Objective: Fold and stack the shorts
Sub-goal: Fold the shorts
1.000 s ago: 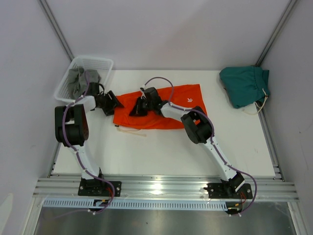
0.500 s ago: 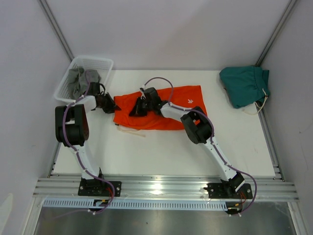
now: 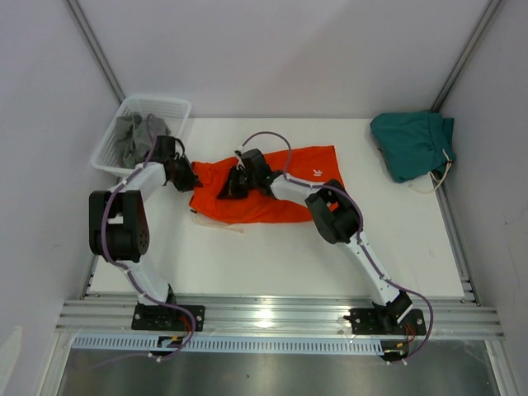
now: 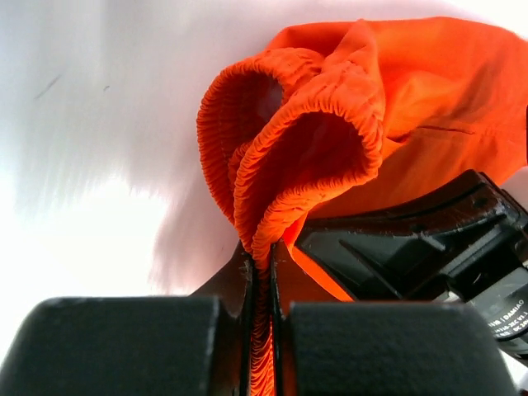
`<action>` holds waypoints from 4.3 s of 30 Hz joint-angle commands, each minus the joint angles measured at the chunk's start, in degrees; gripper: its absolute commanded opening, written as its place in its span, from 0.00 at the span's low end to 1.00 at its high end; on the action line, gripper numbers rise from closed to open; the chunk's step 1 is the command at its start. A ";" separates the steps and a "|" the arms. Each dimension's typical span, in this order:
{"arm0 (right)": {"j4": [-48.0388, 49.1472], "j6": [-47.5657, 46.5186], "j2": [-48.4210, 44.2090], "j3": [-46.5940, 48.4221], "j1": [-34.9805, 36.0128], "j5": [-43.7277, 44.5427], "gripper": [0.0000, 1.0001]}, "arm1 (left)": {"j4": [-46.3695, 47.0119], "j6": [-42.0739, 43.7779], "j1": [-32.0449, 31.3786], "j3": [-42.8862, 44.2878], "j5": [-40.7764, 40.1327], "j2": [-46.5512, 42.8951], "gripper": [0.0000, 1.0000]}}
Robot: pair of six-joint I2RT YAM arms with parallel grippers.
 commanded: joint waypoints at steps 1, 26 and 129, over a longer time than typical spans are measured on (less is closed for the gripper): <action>-2.02 -1.85 -4.64 0.89 0.63 2.00 0.00 | -4.81 0.34 -2.93 1.80 -7.66 -6.27 0.01; 1.57 -8.63 -29.43 -26.69 -4.11 13.61 0.22 | -20.55 2.80 -10.24 12.35 -27.27 -11.73 0.00; -3.96 -16.80 -47.54 -52.46 -17.82 14.57 0.01 | -48.32 3.50 -29.93 35.29 -53.63 -4.09 0.00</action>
